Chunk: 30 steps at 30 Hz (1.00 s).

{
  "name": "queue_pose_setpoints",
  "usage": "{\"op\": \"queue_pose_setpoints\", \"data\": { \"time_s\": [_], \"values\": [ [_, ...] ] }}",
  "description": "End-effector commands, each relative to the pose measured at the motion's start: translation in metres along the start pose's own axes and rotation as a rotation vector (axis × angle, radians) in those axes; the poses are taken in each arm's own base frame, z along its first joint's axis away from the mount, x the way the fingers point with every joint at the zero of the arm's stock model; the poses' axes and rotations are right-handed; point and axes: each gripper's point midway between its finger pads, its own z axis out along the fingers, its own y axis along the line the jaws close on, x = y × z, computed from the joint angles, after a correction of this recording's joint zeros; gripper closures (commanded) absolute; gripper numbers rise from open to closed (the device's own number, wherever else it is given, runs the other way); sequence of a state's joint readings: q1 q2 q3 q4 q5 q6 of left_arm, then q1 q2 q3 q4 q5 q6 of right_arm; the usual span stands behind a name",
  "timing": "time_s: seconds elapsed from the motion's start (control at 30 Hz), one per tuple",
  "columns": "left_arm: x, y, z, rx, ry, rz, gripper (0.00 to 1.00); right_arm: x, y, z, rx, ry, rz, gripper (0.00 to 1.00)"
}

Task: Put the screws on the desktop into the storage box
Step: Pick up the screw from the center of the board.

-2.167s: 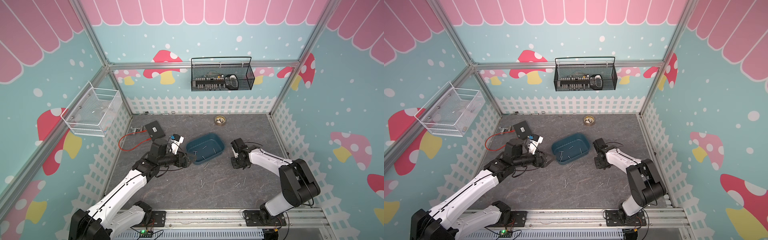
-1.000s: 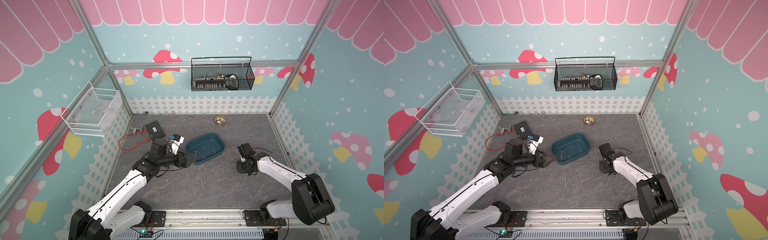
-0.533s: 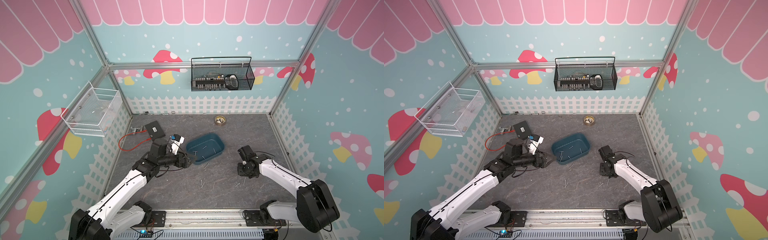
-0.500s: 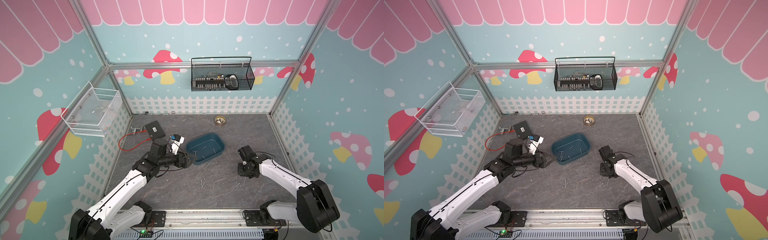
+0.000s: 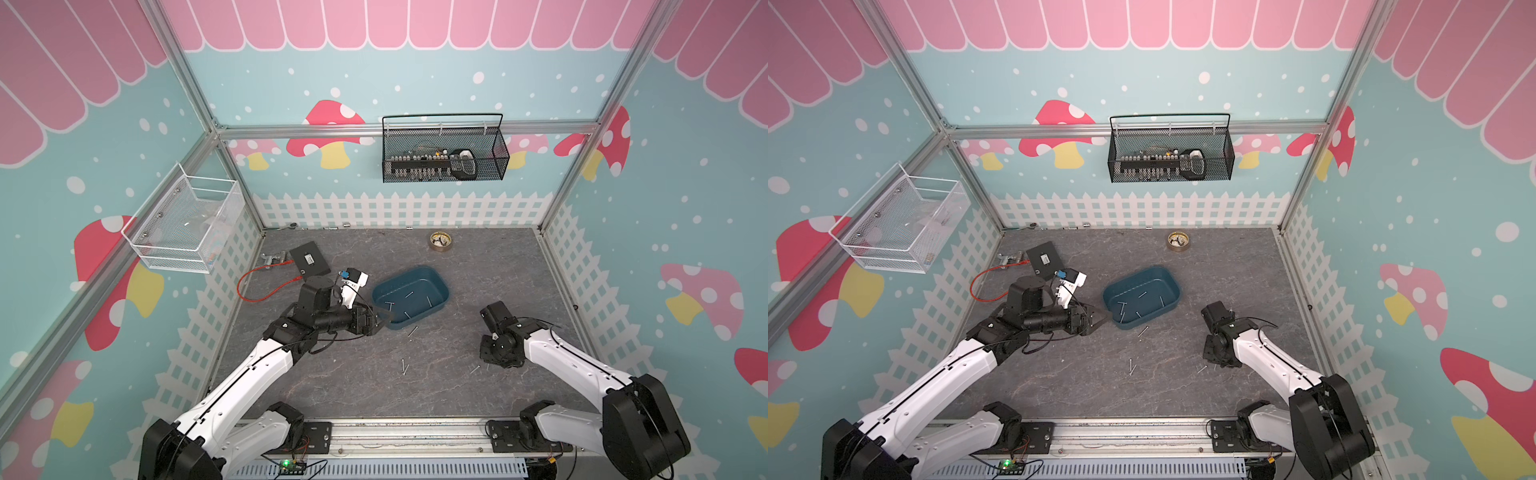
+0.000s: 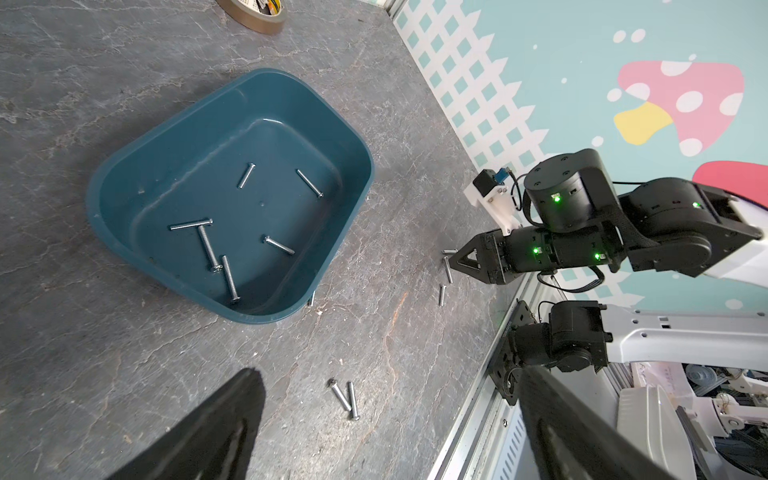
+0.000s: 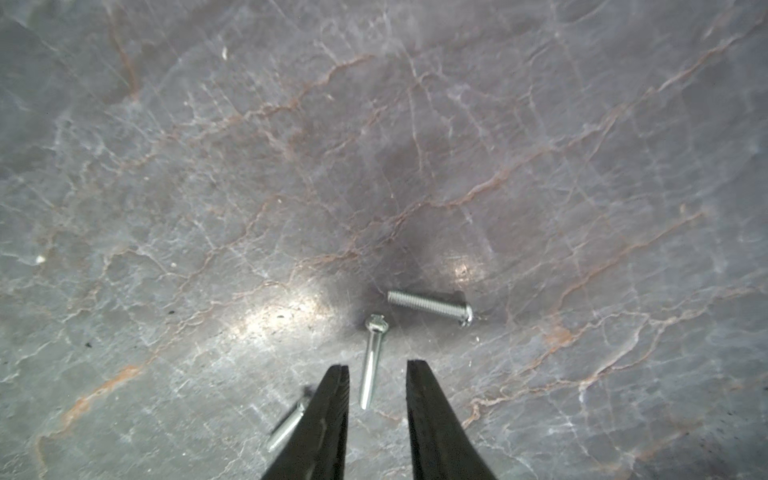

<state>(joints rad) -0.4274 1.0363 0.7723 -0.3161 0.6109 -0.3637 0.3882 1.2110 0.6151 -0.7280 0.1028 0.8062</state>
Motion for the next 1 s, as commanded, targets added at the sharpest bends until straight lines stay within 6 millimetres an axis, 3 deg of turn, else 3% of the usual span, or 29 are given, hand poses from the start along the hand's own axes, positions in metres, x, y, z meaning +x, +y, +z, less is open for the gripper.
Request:
{"op": "queue_pose_setpoints", "data": {
  "time_s": [0.0,0.3,0.97],
  "values": [
    [0.001,-0.003,-0.001,0.029,-0.005,0.000,0.01,0.002,0.003,0.000,-0.024,-0.008,0.025,0.71],
    [0.002,-0.003,0.000,0.031,-0.002,-0.004,0.01,0.005,0.006,0.011,-0.030,0.002,0.023,0.71],
    [0.002,-0.001,0.001,0.022,-0.005,-0.009,0.01,0.016,-0.002,0.029,0.032,0.042,0.020,0.83]
  ]
}}
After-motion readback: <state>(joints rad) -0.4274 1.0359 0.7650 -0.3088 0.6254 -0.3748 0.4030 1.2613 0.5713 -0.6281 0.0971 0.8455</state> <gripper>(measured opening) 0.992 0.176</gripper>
